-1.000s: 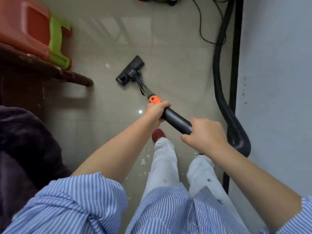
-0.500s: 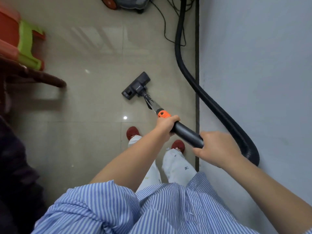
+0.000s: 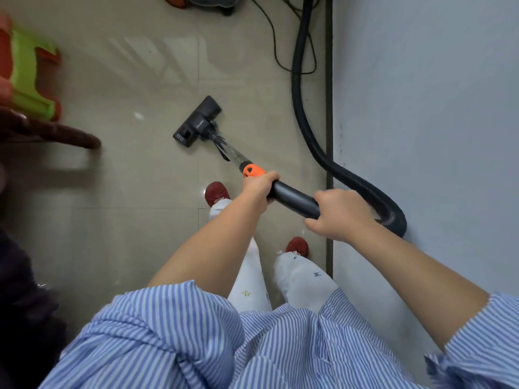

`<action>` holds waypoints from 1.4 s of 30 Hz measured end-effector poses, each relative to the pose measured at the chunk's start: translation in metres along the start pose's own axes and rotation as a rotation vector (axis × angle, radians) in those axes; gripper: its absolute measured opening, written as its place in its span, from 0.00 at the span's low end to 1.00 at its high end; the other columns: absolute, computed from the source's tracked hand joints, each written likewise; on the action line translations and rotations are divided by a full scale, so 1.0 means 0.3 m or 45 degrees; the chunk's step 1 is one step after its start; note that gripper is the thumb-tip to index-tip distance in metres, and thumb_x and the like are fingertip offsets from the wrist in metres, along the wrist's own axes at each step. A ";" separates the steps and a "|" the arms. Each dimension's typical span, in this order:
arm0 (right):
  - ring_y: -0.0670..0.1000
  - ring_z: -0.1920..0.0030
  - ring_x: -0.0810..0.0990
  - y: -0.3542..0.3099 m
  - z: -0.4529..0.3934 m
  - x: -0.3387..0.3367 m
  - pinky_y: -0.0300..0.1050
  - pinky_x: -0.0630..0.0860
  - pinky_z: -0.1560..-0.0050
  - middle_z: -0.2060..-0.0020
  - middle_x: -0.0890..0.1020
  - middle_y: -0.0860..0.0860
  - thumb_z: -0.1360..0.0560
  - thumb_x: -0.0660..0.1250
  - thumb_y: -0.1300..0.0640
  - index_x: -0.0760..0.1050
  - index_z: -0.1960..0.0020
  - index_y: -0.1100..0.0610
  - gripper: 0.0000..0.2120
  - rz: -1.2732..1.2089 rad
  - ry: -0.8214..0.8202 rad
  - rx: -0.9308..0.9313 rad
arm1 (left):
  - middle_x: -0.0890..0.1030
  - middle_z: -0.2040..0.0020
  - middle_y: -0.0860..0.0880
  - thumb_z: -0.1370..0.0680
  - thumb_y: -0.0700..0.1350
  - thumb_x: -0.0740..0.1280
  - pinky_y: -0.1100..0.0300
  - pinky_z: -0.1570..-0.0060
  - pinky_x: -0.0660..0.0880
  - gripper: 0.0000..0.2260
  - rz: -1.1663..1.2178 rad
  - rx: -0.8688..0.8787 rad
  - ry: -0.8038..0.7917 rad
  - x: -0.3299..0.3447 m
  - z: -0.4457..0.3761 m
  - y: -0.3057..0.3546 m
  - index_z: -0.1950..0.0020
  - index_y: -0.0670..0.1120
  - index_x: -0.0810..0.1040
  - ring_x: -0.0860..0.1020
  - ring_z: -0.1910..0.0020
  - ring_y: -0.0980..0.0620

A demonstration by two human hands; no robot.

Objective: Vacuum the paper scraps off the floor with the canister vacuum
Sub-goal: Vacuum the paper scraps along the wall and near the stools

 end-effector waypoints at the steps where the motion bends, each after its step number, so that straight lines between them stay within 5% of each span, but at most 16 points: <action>1: 0.54 0.60 0.73 -0.035 -0.048 -0.025 0.43 0.64 0.59 0.60 0.74 0.52 0.27 0.63 0.46 0.69 0.53 0.56 0.13 0.000 0.012 -0.014 | 0.71 0.48 0.43 0.25 0.37 0.67 0.58 0.52 0.72 0.14 -0.001 0.020 0.016 -0.031 -0.024 0.057 0.45 0.42 0.64 0.73 0.50 0.47; 9: 0.53 0.62 0.68 -0.341 -0.486 -0.273 0.43 0.60 0.58 0.63 0.71 0.50 0.26 0.62 0.49 0.64 0.56 0.54 0.10 -0.053 0.078 -0.062 | 0.70 0.61 0.46 0.25 0.37 0.66 0.58 0.64 0.74 0.09 -0.019 0.060 0.085 -0.284 -0.216 0.556 0.51 0.42 0.66 0.73 0.63 0.50; 13: 0.53 0.61 0.69 -0.542 -0.732 -0.385 0.43 0.60 0.58 0.63 0.71 0.50 0.26 0.62 0.49 0.64 0.56 0.55 0.11 -0.148 0.028 -0.065 | 0.72 0.57 0.45 0.25 0.39 0.67 0.57 0.61 0.74 0.14 -0.035 0.063 0.139 -0.457 -0.341 0.833 0.45 0.41 0.64 0.74 0.56 0.46; 21: 0.54 0.62 0.70 -0.868 -1.122 -0.729 0.42 0.62 0.59 0.71 0.65 0.47 0.27 0.63 0.52 0.65 0.58 0.55 0.10 -0.174 0.032 -0.078 | 0.74 0.53 0.44 0.24 0.40 0.68 0.61 0.61 0.74 0.13 0.228 0.122 0.079 -0.701 -0.468 1.343 0.44 0.41 0.66 0.74 0.62 0.52; 27: 0.53 0.61 0.71 -0.892 -1.192 -0.867 0.42 0.63 0.61 0.65 0.71 0.49 0.28 0.65 0.50 0.67 0.57 0.55 0.10 -0.135 -0.029 -0.050 | 0.72 0.59 0.45 0.23 0.40 0.67 0.59 0.63 0.74 0.07 0.402 0.060 0.039 -0.697 -0.457 1.456 0.52 0.42 0.69 0.72 0.64 0.52; 32: 0.52 0.57 0.73 -0.836 -1.200 -1.004 0.44 0.66 0.58 0.59 0.74 0.48 0.35 0.72 0.50 0.67 0.50 0.54 0.19 -0.196 -0.184 -0.023 | 0.70 0.63 0.45 0.21 0.38 0.62 0.56 0.50 0.71 0.10 0.588 0.010 -0.015 -0.607 -0.385 1.560 0.61 0.43 0.65 0.71 0.66 0.51; 36: 0.53 0.56 0.75 -0.813 -1.236 -1.236 0.45 0.69 0.58 0.57 0.75 0.49 0.36 0.72 0.52 0.66 0.49 0.54 0.21 -0.188 -0.095 -0.067 | 0.70 0.64 0.43 0.22 0.36 0.61 0.55 0.52 0.72 0.10 0.659 0.037 -0.022 -0.529 -0.313 1.737 0.63 0.42 0.65 0.71 0.67 0.48; 40: 0.52 0.52 0.76 -0.745 -1.320 -1.466 0.48 0.75 0.53 0.51 0.75 0.50 0.36 0.75 0.51 0.67 0.45 0.55 0.25 -0.271 -0.013 -0.083 | 0.72 0.58 0.42 0.20 0.38 0.60 0.47 0.39 0.69 0.09 0.677 0.099 -0.032 -0.450 -0.276 1.934 0.61 0.40 0.66 0.73 0.50 0.45; 42: 0.51 0.52 0.74 -0.713 -1.394 -1.568 0.46 0.73 0.54 0.52 0.74 0.50 0.35 0.75 0.51 0.66 0.46 0.55 0.25 -0.268 -0.048 -0.143 | 0.73 0.52 0.41 0.21 0.39 0.61 0.46 0.37 0.70 0.04 0.629 0.073 0.031 -0.413 -0.267 2.045 0.52 0.38 0.68 0.75 0.44 0.43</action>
Point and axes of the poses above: each hand's wrist, its own z-axis away from the middle knuckle, its own x-axis out of the palm, y = z × x, the point moved 10 cm from there along -z, towards the middle knuckle
